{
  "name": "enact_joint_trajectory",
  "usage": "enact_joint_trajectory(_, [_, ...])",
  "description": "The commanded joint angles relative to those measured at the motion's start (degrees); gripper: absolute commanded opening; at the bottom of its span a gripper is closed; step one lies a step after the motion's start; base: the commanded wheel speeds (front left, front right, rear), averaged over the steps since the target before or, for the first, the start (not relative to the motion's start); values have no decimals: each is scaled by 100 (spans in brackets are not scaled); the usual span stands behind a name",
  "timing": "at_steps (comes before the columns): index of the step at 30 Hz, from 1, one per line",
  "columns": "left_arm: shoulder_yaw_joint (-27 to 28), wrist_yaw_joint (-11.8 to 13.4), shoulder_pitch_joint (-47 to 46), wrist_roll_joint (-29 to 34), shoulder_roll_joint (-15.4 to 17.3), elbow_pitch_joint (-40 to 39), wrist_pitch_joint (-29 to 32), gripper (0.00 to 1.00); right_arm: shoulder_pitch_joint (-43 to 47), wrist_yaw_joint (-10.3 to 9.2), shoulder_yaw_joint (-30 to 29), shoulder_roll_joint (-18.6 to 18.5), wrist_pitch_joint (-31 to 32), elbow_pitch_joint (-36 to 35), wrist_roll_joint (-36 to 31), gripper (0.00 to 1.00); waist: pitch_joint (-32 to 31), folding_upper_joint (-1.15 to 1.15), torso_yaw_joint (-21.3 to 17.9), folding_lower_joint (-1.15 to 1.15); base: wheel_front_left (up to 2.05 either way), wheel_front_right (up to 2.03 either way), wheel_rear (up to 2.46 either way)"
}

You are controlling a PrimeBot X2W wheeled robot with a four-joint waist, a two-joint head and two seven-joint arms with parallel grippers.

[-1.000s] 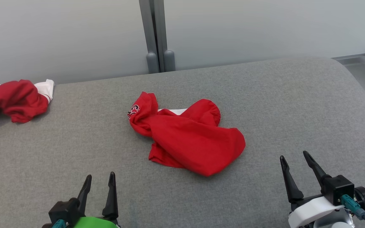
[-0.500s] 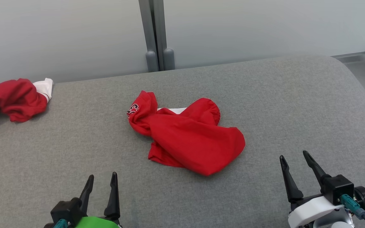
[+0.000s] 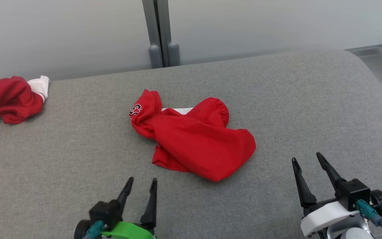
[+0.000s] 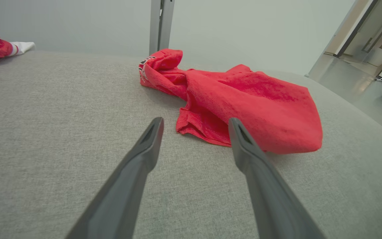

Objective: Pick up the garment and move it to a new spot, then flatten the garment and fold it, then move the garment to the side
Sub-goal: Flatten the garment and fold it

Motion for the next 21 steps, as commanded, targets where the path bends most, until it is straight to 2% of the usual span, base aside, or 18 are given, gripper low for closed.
enact_joint_trajectory(1, [-197,-19,-173,-37,10,76,2,100,-75,-6,2,-21,-2,-17,-19,100,137,0,-32,0,0,0,0])
enact_joint_trajectory(8, [-1648,-18,-889,-110,18,594,2,100,-331,-6,15,-21,-2,-71,-57,100,618,0,-223,0,0,0,0])
enact_joint_trajectory(12, [-2211,-18,-1376,175,22,692,2,100,-474,-6,-1,-20,-2,-97,-64,100,874,0,-371,0,0,0,0])
enact_joint_trajectory(17, [-2484,-18,-1792,662,92,925,3,100,-605,-6,-22,-21,-2,-114,-17,100,1109,0,-541,0,0,0,0])
enact_joint_trajectory(21, [-2395,87,-2009,898,115,1249,2,100,-671,-6,-46,-21,-2,-114,22,100,1221,0,-626,0,0,0,0])
